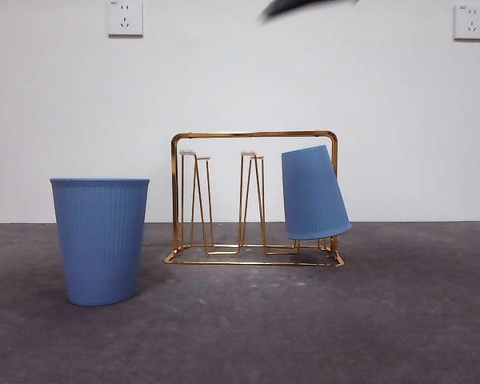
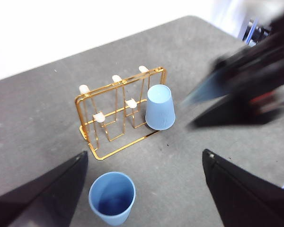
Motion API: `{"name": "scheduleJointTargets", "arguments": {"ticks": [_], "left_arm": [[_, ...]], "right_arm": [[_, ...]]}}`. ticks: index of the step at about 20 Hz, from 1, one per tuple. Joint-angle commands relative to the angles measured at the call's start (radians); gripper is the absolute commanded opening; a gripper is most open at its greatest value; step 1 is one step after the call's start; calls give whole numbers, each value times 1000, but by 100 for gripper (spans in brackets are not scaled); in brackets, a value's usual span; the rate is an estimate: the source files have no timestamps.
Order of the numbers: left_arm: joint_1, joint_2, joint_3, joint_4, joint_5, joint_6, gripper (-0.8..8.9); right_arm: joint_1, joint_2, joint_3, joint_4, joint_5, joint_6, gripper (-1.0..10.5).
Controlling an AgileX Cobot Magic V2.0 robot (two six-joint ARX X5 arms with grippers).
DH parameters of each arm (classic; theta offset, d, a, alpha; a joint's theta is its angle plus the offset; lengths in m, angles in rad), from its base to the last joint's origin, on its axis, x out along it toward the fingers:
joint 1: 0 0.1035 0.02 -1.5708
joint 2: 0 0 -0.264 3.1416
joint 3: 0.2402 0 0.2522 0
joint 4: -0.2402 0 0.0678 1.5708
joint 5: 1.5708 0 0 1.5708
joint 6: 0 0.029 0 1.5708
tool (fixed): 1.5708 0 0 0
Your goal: Pick up cup 1,put cup 1 in the cup rack,pick up cup 2,put cup 2 in the cup rack
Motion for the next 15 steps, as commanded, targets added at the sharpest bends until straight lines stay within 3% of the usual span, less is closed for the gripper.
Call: {"name": "scheduleJointTargets", "arguments": {"ticks": [1, 5, 9, 15], "left_arm": [[0, -36, -6, -30, -4, -3, 405], [0, -74, -6, -98, -4, -11, 405], [0, -76, -6, -102, -4, -11, 405], [0, -66, -6, -102, -3, -6, 405]], "right_arm": [[37, 105, -9, 58, 39, 17, 453], [97, 262, -8, 134, 225, 17, 453], [132, 369, 2, 220, 255, 37, 450], [155, 528, 217, 119, 304, 42, 445]]}}
